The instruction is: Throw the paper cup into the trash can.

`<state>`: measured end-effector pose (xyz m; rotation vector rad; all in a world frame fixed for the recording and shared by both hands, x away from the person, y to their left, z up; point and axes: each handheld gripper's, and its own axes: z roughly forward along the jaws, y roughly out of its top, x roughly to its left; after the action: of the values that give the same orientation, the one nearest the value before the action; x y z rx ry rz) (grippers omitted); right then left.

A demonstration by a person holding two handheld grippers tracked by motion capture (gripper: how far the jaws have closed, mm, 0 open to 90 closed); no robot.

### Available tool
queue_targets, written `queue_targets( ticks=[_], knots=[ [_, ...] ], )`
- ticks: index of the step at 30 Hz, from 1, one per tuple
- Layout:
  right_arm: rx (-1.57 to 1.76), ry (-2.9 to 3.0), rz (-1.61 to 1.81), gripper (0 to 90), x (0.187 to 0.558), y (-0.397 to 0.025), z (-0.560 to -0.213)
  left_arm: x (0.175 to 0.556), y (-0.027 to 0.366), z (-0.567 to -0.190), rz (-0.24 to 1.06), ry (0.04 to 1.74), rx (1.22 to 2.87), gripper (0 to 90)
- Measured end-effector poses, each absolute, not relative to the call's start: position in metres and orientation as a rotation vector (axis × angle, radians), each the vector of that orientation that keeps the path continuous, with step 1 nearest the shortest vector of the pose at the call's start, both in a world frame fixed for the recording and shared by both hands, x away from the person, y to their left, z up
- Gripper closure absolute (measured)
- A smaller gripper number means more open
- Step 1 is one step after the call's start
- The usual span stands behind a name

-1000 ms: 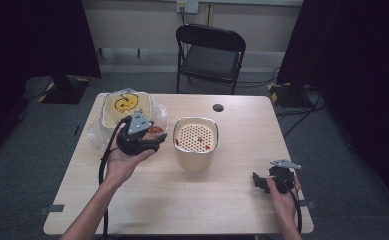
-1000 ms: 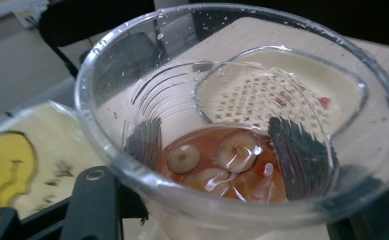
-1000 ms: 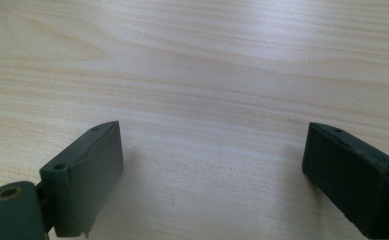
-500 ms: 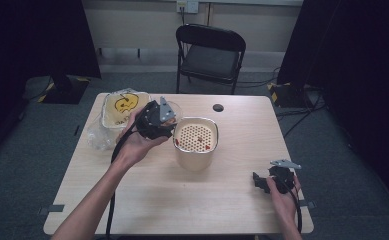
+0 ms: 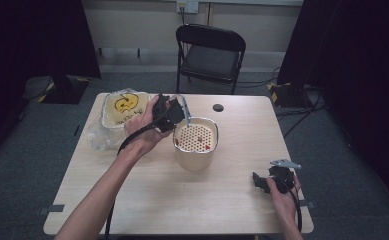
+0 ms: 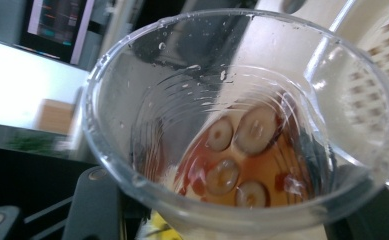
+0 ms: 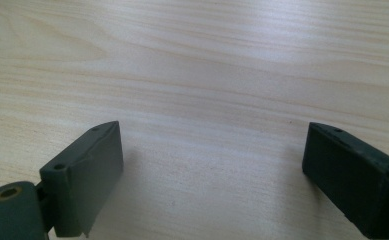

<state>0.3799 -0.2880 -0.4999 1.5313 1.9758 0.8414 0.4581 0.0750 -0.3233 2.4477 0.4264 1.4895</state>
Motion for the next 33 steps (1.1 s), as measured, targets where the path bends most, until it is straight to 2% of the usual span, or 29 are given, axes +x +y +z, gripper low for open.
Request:
queue_targets(
  ticks=[4,8,14,15,28,33],
  knots=[
    [1.531,1.976,0.841,8.6,0.380,-0.288,-0.500,0.462,0.071,-0.330,1.547,0.374,2.486,41.9],
    [1.531,1.976,0.841,8.6,0.380,-0.288,-0.500,0.464,0.064,-0.341,1.673,0.255,2.522,42.4],
    [1.531,1.976,0.841,8.6,0.380,-0.288,-0.500,0.464,0.060,-0.341,1.739,0.163,2.565,42.6],
    [1.531,1.976,0.842,8.6,0.380,-0.288,-0.500,0.464,0.058,-0.342,1.790,0.135,2.573,42.8],
    [1.531,1.976,0.842,8.6,0.380,-0.288,-0.500,0.460,0.045,-0.345,1.944,-0.099,2.591,43.2],
    [1.531,1.976,0.842,8.6,0.380,-0.288,-0.500,0.460,0.043,-0.344,1.963,-0.113,2.586,43.2]
  ],
)
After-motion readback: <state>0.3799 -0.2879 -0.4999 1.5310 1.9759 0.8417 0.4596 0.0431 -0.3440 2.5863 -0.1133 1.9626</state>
